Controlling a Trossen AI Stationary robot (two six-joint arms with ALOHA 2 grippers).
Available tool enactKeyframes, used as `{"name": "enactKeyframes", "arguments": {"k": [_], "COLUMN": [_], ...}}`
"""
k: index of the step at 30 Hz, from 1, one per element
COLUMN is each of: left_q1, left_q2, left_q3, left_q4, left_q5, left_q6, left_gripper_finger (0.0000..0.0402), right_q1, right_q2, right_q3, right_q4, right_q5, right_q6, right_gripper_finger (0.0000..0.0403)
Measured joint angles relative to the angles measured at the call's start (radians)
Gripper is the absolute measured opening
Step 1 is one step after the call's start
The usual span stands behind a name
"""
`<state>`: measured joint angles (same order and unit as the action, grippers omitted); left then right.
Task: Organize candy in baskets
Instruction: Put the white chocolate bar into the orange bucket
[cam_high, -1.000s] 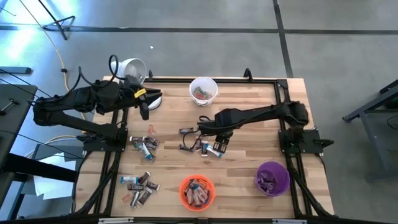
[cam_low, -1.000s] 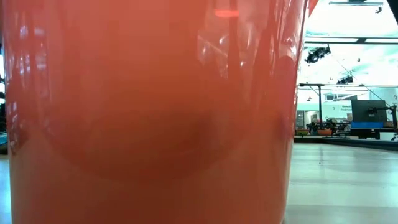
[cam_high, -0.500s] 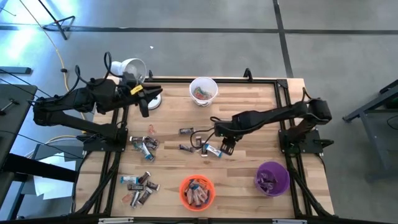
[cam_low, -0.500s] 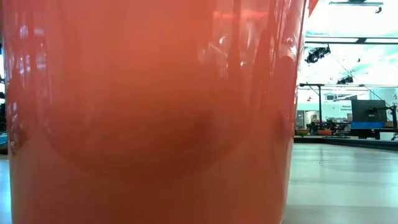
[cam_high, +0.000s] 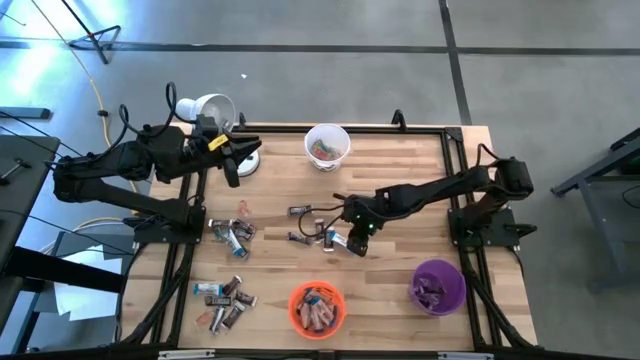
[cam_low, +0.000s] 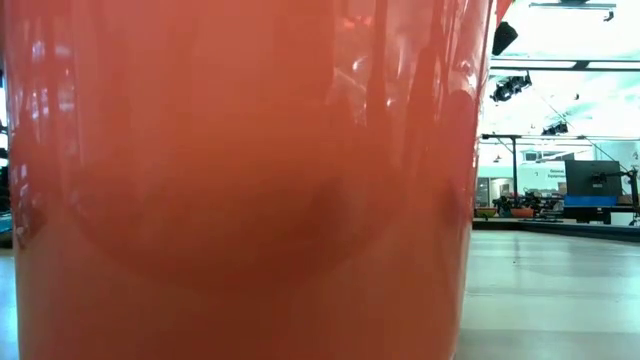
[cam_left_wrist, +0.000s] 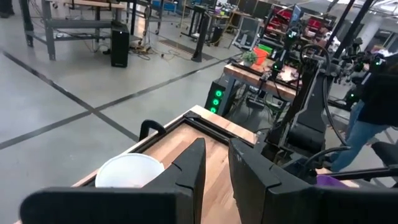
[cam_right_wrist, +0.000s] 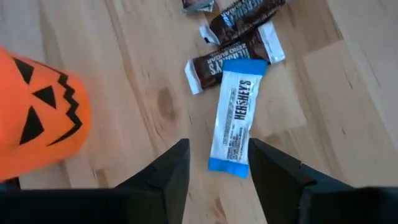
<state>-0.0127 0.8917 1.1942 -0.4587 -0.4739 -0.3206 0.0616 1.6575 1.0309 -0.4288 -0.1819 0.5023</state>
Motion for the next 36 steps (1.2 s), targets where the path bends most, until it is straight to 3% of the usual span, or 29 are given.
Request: {"name": "enactKeyframes", "arguments": {"k": [9,21,27,32,36], "left_q1": [0.0,-0.001,-0.001,-0.001,-0.001], "left_q2": [0.0,0.0,0.0,0.0,0.0], "left_q3": [0.0,0.0,0.0,0.0,0.0], "left_q4": [-0.003,-0.014,-0.015,-0.016,-0.016], "left_q5": [0.048,0.07,0.076,0.076,0.076], "left_q6": [0.0,0.009,0.01,0.021,0.04], "left_gripper_finger": [0.0055,0.0055,0.0055,0.0055,0.0055], "right_q1": [0.0,0.0,0.004,0.003,0.005], "right_q2": [0.065,0.193,0.227,0.23,0.232], "right_q3": [0.001,0.005,0.007,0.007,0.005], "right_q4": [0.053,0.105,0.107,0.113,0.11], "right_q5": [0.016,0.025,0.095,0.142,0.156], "right_q6": [-0.039,-0.04,-0.039,-0.036,-0.012], "right_gripper_finger": [0.0209,0.0213,0.0213,0.02,0.0155]}}
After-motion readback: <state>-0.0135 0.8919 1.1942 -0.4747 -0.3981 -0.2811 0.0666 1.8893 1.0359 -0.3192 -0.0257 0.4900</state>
